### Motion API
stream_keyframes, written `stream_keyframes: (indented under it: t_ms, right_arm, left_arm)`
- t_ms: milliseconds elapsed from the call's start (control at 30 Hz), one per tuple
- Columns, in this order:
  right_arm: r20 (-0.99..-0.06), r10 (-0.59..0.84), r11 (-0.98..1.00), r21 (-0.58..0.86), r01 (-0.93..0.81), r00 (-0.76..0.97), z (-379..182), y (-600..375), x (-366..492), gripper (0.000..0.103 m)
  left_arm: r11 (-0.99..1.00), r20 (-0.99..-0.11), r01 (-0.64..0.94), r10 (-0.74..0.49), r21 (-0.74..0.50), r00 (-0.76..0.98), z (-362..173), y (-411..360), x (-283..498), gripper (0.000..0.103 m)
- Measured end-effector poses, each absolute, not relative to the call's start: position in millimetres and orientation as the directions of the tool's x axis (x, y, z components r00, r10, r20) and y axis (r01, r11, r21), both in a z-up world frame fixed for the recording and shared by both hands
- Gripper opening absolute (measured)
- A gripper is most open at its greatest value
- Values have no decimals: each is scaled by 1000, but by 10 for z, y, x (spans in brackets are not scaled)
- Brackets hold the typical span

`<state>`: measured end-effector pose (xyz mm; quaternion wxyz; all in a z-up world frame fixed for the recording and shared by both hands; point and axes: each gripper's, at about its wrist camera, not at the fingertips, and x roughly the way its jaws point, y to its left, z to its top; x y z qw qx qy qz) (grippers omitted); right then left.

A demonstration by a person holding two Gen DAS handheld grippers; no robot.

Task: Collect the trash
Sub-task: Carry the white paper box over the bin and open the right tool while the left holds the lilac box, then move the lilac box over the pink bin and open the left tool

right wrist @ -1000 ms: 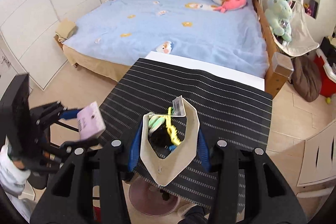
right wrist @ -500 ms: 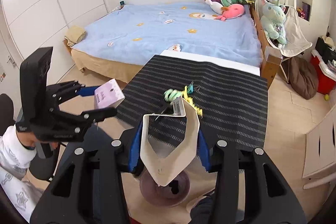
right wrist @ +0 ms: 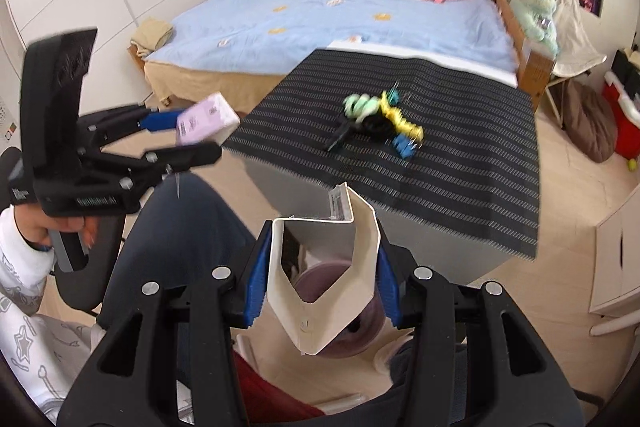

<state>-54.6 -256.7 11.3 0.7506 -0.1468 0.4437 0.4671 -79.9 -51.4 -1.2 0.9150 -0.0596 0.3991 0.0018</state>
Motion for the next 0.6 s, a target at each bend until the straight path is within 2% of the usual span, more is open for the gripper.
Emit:
stream_keyframes:
  t_ms: [67,167,233,267,300,400,600]
  right_arm:
    - [-805,572,516,206,-832,156,70,-2557,-580,46]
    - [-808,573,507,220,-833,136,29,-2534,-599,53]
    - [-807,575,508,223,-832,135,34,-2533,-586,62]
    - [-806,576,511,224,-830,137,35,-2543,-577,74]
    - [-803,579,516,227,-826,142,40,-2557,-566,80]
    - [-802,578,530,230,-816,149,46,-2590,-536,88]
    - [-799,573,569,225,-791,185,71,-2706,-488,93]
  left_arm:
    - [993,-729,-58,-39,-108,683,-9,-492,-822,62]
    - [992,-729,-64,-36,-109,684,-5,-477,-833,62]
    - [992,-728,-63,-37,-110,684,-2,-480,-837,62]
    - [992,-729,-63,-37,-110,684,-5,-477,-837,62]
    - [992,-729,-63,-38,-111,684,-5,-477,-840,62]
    - [992,-731,-57,-42,-111,681,-4,-511,-847,62]
    - [994,-734,-31,-58,-108,676,-8,-596,-842,62]
